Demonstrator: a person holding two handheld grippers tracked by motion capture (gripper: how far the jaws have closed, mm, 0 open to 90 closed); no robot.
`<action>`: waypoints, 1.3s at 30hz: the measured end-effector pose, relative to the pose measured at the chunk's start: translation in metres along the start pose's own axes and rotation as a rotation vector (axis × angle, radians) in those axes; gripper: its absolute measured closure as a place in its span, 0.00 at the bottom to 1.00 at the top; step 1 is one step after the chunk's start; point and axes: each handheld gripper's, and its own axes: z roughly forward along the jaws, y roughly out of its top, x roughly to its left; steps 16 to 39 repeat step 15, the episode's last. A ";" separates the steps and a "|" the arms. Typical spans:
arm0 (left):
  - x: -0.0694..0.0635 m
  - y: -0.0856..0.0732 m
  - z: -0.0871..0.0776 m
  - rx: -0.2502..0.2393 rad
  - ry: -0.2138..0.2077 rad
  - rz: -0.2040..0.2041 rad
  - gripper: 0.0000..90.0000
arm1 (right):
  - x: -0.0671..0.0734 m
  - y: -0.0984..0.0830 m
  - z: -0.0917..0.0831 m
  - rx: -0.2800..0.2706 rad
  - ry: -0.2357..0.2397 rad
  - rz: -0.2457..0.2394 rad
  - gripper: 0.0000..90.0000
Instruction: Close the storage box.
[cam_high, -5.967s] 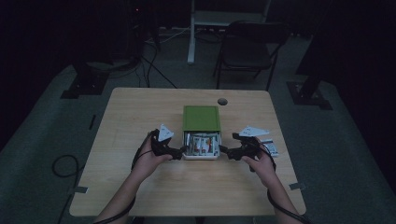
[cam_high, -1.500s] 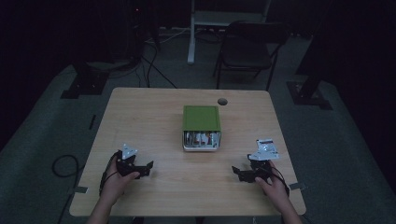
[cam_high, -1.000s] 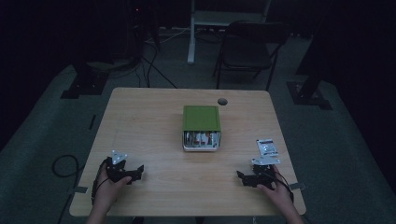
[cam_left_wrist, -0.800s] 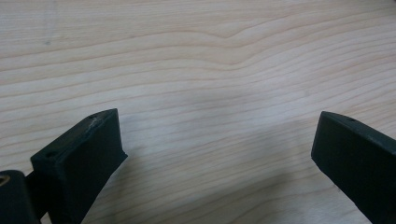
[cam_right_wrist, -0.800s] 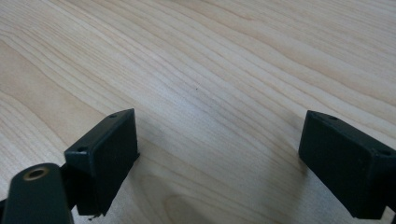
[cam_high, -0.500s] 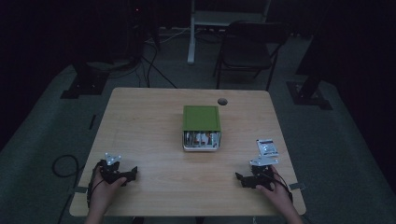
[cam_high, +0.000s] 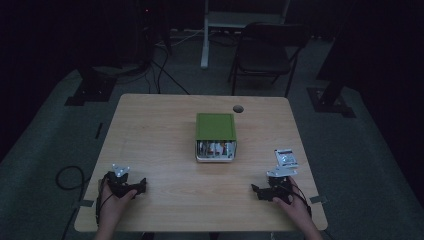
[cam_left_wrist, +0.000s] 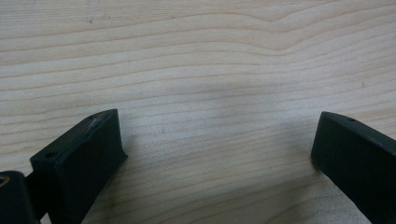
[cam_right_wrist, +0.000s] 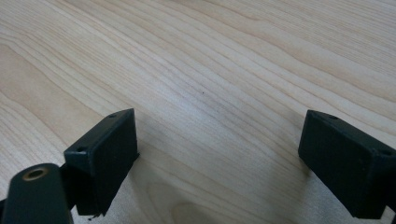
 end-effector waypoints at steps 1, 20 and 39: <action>-0.001 0.000 0.000 0.000 0.006 -0.007 0.03 | 0.000 0.000 0.000 0.000 0.000 0.000 0.13; -0.004 0.001 0.001 0.003 0.039 -0.042 0.02 | 0.000 0.000 0.000 0.000 0.000 0.000 0.13; -0.004 0.001 0.001 0.003 0.039 -0.042 0.02 | 0.000 0.000 0.000 0.000 0.000 0.000 0.13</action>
